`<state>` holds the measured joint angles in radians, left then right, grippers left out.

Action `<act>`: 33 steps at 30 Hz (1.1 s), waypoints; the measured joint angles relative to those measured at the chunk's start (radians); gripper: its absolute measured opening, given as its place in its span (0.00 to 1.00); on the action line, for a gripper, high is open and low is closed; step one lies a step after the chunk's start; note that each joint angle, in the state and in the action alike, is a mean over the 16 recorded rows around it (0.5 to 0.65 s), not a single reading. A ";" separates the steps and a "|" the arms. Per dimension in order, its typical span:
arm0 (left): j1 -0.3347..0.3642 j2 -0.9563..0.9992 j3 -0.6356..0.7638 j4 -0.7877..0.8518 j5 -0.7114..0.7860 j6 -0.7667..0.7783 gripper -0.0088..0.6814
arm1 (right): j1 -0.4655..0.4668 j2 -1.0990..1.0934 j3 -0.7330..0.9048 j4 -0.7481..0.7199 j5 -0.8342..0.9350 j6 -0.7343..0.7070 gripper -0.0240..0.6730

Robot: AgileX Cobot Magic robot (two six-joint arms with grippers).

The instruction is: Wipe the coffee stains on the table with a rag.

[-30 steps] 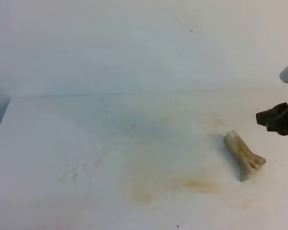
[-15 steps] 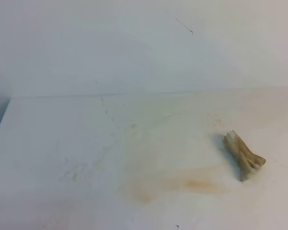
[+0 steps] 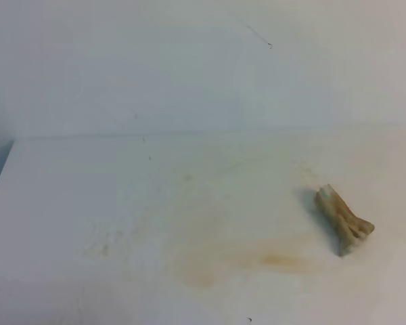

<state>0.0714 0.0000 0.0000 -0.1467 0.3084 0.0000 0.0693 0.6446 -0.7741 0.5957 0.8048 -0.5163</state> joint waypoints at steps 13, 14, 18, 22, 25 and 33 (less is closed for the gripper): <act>0.000 0.000 0.002 0.000 -0.001 0.000 0.01 | -0.034 -0.177 0.069 0.065 0.074 -0.042 0.04; 0.000 -0.002 0.005 0.000 -0.001 0.000 0.01 | -0.044 -0.204 0.089 0.053 0.041 -0.059 0.04; 0.000 -0.002 0.005 0.000 -0.001 0.000 0.01 | -0.094 -0.328 0.201 -0.001 -0.121 -0.128 0.04; 0.000 -0.002 0.005 0.000 -0.001 0.000 0.01 | -0.157 -0.458 0.349 -0.048 -0.289 -0.171 0.04; 0.000 -0.002 0.002 0.000 0.000 0.000 0.01 | -0.200 -0.537 0.465 -0.082 -0.382 -0.161 0.04; 0.000 0.000 0.000 0.000 0.000 0.000 0.01 | -0.270 -0.642 0.679 -0.271 -0.448 0.087 0.04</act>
<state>0.0714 0.0000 0.0000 -0.1467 0.3084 0.0000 -0.2011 0.0026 -0.0955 0.3250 0.3570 -0.4298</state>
